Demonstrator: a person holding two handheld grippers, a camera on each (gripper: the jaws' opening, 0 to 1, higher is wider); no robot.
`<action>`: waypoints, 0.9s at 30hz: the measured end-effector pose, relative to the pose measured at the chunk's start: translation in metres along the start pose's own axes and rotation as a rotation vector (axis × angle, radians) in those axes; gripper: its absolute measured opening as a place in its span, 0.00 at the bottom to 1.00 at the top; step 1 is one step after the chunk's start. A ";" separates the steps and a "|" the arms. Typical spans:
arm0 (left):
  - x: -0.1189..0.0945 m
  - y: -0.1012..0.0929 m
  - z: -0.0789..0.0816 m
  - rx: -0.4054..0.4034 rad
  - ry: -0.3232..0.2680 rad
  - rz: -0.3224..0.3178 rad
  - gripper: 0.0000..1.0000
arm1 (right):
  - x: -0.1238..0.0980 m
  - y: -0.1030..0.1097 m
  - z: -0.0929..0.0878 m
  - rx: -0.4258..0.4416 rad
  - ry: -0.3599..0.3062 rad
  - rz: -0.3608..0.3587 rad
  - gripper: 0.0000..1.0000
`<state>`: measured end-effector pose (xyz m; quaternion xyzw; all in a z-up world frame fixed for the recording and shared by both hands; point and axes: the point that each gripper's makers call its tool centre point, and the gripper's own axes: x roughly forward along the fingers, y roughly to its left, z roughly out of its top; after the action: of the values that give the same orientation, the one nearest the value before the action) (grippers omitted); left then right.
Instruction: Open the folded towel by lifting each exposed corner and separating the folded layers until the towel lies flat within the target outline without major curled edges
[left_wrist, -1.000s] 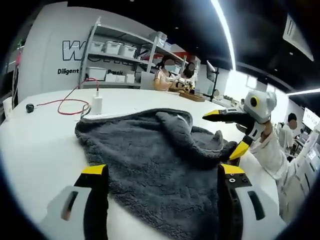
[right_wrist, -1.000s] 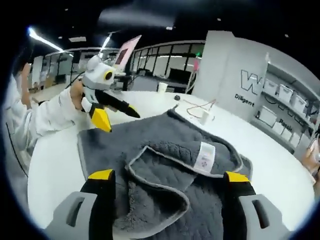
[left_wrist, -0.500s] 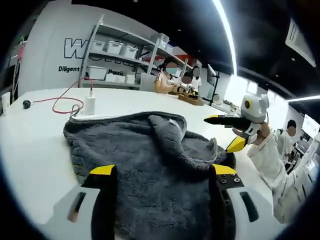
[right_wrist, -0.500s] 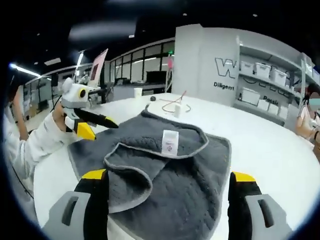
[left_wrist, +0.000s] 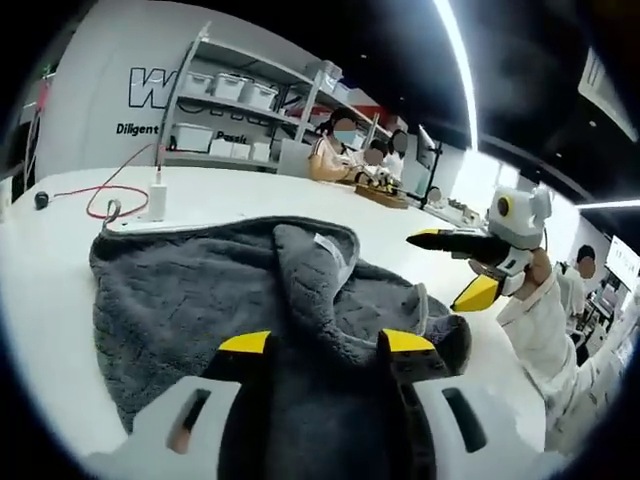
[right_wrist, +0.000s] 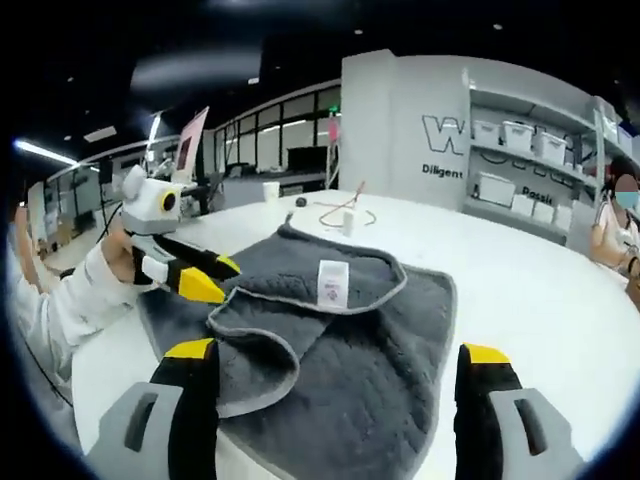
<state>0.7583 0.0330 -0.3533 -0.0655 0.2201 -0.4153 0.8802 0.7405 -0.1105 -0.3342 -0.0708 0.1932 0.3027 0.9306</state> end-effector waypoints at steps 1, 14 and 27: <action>0.004 -0.002 -0.002 0.008 0.008 0.008 0.27 | 0.000 0.002 0.002 -0.010 -0.018 0.005 0.98; 0.011 0.004 -0.015 0.056 0.054 0.049 0.05 | 0.001 0.005 -0.005 -0.001 0.018 0.008 0.97; 0.002 -0.003 -0.004 0.080 0.014 0.045 0.02 | 0.002 0.002 -0.012 0.011 0.041 0.007 0.97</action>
<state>0.7561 0.0297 -0.3565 -0.0223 0.2107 -0.4043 0.8897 0.7370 -0.1106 -0.3466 -0.0712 0.2144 0.3035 0.9257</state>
